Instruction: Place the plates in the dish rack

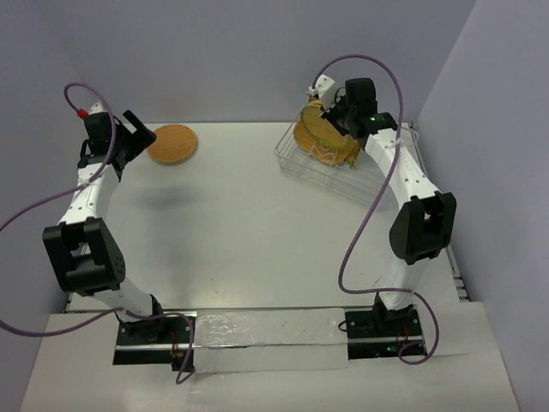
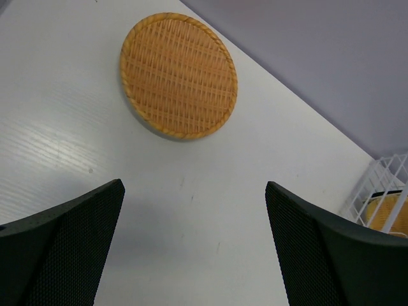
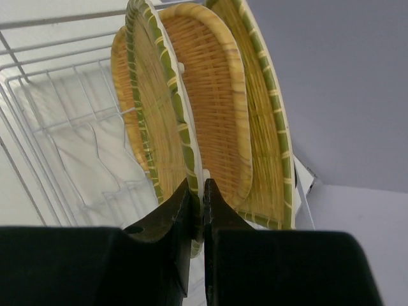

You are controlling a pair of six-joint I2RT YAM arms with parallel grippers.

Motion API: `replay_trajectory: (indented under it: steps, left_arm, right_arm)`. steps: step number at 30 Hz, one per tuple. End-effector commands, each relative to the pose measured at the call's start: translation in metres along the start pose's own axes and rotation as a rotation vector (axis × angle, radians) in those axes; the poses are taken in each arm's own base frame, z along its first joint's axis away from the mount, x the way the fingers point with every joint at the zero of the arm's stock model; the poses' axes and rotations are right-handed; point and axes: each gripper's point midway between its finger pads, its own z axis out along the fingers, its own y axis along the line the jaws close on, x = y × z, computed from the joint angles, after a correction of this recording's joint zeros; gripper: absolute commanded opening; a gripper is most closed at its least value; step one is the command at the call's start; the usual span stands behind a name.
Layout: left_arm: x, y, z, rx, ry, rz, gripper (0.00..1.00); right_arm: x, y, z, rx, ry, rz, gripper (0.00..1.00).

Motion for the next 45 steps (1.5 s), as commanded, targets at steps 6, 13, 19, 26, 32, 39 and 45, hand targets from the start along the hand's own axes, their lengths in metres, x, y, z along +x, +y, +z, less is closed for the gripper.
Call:
replay_trajectory:
  steps: [6, 13, 19, 26, 32, 39, 45]
  left_arm:
    - [-0.023, -0.005, 0.030, 0.038, -0.031, 0.080, 0.99]
    - [-0.021, 0.000, 0.048, 0.020, -0.004, 0.090, 0.99]
    - [-0.022, -0.001, 0.055, 0.026, -0.010, 0.087, 0.99]
    - [-0.019, 0.004, 0.067, 0.006, 0.012, 0.090, 0.99]
    - [-0.014, 0.012, 0.073, -0.018, 0.020, 0.098, 0.99]
    - [-0.015, 0.019, 0.083, -0.050, 0.031, 0.122, 0.99]
    - [-0.009, 0.031, 0.094, -0.087, 0.061, 0.109, 0.99]
  right_arm:
    - [-0.026, -0.031, 0.004, -0.006, -0.073, -0.169, 0.00]
    - [-0.019, -0.021, 0.007, -0.096, -0.073, -0.198, 0.00]
    - [-0.021, -0.018, 0.004, -0.123, -0.093, -0.196, 0.00]
    - [-0.003, -0.015, 0.023, -0.122, -0.031, -0.176, 0.00]
    - [0.012, -0.010, 0.035, -0.128, 0.007, -0.190, 0.00]
    - [0.026, 0.001, 0.056, -0.170, 0.021, -0.159, 0.02]
    - [0.029, 0.001, 0.062, -0.165, 0.032, -0.129, 0.14]
